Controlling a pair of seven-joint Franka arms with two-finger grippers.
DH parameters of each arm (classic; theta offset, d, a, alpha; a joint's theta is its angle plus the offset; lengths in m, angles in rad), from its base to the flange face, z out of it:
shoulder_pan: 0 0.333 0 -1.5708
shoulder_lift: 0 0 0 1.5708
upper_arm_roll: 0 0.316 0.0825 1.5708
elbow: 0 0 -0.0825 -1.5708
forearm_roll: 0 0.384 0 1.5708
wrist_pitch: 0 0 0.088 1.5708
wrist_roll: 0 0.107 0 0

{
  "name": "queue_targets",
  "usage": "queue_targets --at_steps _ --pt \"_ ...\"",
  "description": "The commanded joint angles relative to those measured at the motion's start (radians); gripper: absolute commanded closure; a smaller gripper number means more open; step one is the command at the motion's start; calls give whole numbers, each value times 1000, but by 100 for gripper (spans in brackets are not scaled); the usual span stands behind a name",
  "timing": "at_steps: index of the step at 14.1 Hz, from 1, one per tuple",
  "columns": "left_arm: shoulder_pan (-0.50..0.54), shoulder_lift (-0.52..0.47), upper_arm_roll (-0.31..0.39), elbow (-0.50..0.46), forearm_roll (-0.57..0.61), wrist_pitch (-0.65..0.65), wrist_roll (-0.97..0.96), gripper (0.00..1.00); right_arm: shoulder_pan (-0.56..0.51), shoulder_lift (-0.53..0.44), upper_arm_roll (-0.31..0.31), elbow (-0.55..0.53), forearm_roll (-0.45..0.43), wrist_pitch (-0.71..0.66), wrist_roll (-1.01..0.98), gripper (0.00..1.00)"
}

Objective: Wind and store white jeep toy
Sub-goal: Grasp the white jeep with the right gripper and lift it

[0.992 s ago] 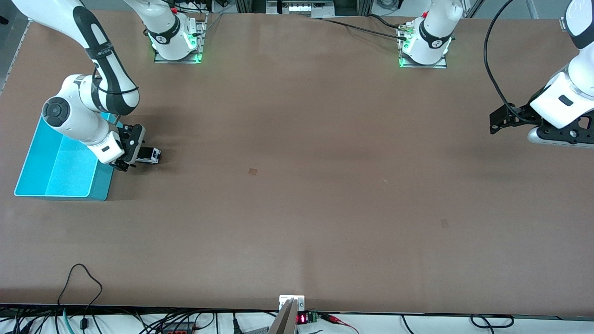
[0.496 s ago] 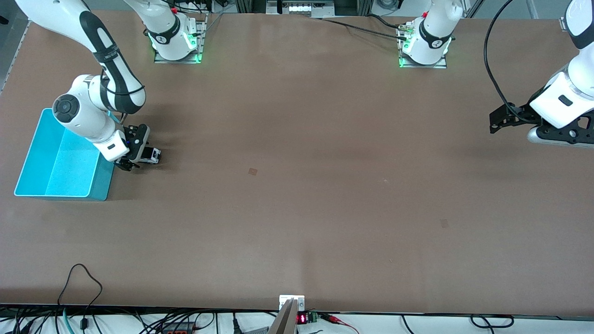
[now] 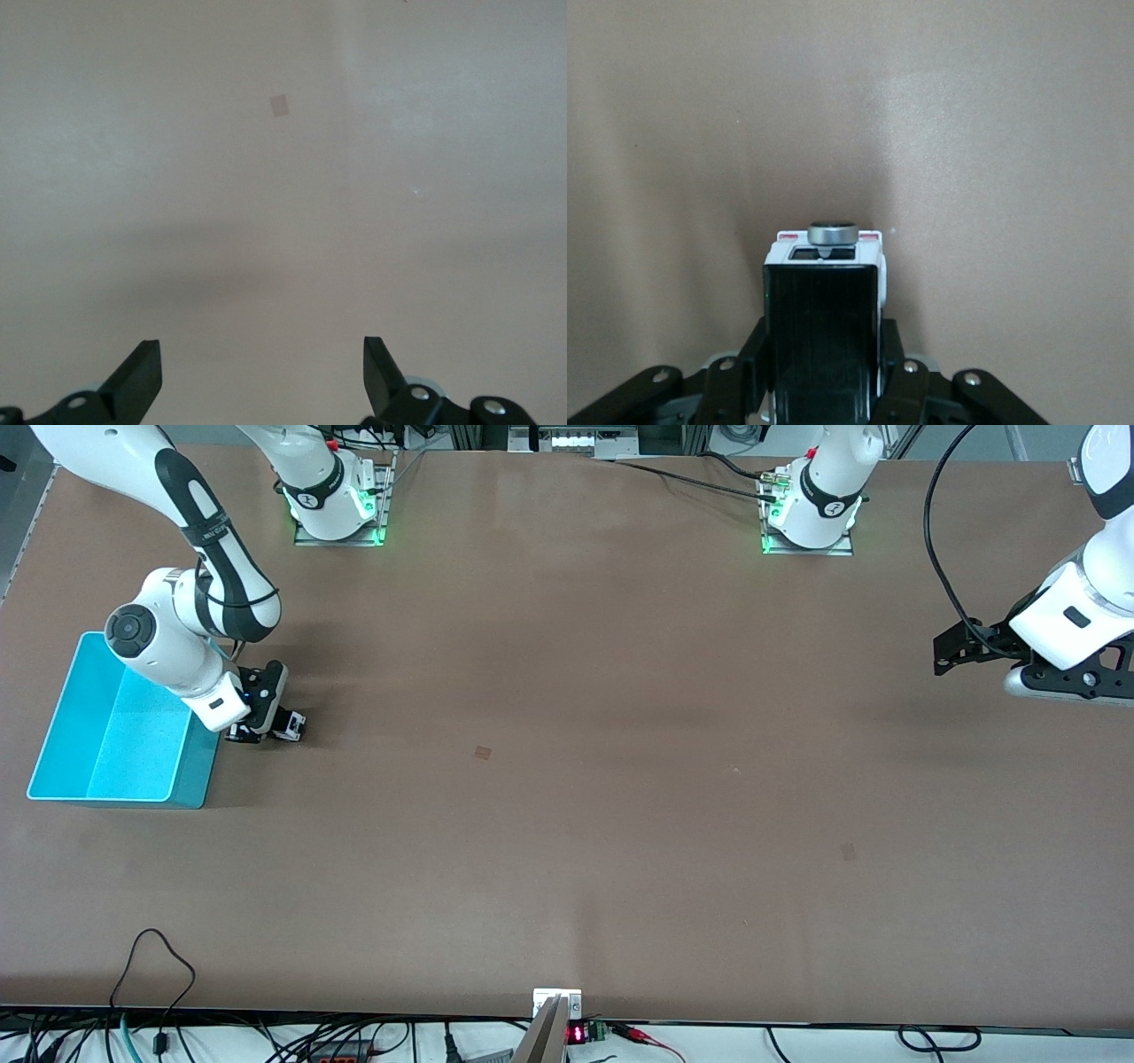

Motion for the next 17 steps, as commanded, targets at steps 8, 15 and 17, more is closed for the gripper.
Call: queue_targets --at_steps 8,15,17 --pt "3 -20 0 -2 15 -18 20 0 -9 -99 12 204 80 -238 253 100" --pt "9 -19 3 -3 15 -21 20 0 -12 -116 -97 341 64 -401 644 100" --pt "9 -19 3 -2 15 -27 18 0 -12 -120 -141 339 53 -412 730 100"
